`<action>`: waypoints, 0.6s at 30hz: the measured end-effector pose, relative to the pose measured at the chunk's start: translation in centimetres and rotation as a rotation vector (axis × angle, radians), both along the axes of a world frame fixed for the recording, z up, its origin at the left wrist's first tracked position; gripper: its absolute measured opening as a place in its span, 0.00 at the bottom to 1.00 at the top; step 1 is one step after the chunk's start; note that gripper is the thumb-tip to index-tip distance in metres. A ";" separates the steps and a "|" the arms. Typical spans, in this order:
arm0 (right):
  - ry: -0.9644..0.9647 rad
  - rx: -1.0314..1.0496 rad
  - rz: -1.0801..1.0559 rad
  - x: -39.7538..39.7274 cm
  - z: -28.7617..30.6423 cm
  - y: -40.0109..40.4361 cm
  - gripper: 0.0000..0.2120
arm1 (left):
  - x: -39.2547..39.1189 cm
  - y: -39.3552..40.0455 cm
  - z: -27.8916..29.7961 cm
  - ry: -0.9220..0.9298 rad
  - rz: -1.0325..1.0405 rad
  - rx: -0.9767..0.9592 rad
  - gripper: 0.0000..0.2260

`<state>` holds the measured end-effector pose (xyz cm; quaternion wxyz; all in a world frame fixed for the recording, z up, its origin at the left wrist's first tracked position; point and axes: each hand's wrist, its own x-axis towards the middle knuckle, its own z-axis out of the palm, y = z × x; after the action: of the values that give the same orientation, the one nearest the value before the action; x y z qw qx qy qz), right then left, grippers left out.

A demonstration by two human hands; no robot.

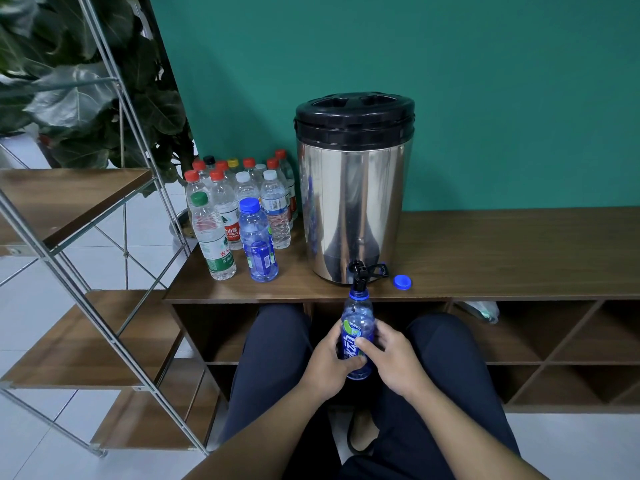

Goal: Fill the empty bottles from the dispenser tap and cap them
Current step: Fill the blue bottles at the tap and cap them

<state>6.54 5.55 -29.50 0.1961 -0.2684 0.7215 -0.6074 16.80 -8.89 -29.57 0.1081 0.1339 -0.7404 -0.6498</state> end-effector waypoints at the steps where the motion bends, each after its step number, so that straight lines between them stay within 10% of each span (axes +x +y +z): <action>1: 0.001 0.002 -0.002 0.0 0.0 0.0 0.15 | 0.0 0.0 0.0 0.001 -0.001 0.000 0.34; 18: 0.005 0.010 0.005 0.0 0.1 0.0 0.15 | -0.1 0.0 -0.1 0.019 0.000 0.033 0.33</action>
<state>6.56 5.55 -29.43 0.1972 -0.2710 0.7242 -0.6026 16.71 -8.85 -29.67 0.1129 0.1294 -0.7286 -0.6630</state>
